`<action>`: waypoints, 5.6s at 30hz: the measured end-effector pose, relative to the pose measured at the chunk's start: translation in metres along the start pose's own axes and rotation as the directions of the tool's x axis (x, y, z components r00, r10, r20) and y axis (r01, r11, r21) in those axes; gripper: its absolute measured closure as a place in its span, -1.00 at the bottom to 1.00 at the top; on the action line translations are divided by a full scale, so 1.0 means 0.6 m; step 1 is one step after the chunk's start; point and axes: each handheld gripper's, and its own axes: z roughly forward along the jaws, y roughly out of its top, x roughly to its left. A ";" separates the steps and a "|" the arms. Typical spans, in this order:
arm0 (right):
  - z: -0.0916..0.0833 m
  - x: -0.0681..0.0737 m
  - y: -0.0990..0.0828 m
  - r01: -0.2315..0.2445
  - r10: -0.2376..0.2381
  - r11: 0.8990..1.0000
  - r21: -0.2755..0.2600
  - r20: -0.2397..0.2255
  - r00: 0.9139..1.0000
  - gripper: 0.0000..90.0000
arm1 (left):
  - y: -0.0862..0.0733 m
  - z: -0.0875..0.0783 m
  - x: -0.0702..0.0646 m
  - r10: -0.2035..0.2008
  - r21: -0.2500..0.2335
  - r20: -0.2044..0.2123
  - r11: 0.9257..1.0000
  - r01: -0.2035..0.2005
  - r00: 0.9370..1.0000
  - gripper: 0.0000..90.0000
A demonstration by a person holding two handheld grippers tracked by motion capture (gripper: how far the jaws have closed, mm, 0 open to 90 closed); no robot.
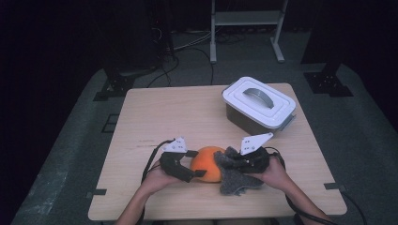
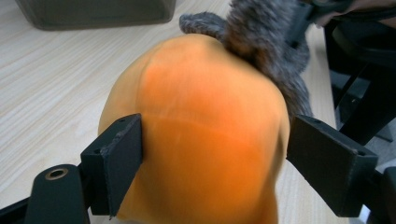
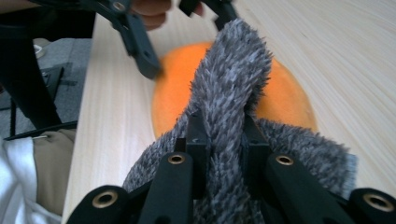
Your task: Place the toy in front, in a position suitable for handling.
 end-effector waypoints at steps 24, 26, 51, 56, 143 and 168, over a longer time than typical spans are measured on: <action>-0.002 -0.015 -0.006 -0.034 0.034 0.999 -0.023 0.009 0.999 0.72 | -0.020 0.005 -0.002 0.030 0.030 -0.022 0.999 -0.029 0.999 -0.29; -0.009 -0.026 -0.025 -0.073 0.073 0.997 -0.022 0.023 0.997 0.72 | -0.020 0.004 -0.003 0.034 0.034 -0.016 0.999 -0.034 0.999 -0.31; -0.011 -0.011 -0.038 -0.072 0.073 0.997 -0.033 0.019 0.997 0.71 | -0.012 -0.010 -0.003 0.022 -0.015 -0.032 1.000 -0.023 0.999 -0.49; -0.005 -0.012 -0.028 -0.055 0.055 0.998 -0.014 0.012 0.998 0.71 | -0.015 -0.001 -0.006 0.035 0.044 -0.019 0.998 -0.034 0.999 -0.32; 0.020 -0.041 -0.012 -0.097 0.097 0.994 0.051 0.006 0.995 0.70 | -0.031 -0.007 -0.046 0.143 0.169 0.017 0.975 -0.144 0.990 -0.36; 0.008 -0.050 -0.056 -0.190 0.190 0.982 0.008 -0.020 0.982 0.70 | -0.030 0.003 -0.058 0.249 0.164 0.046 0.953 -0.253 0.967 -0.33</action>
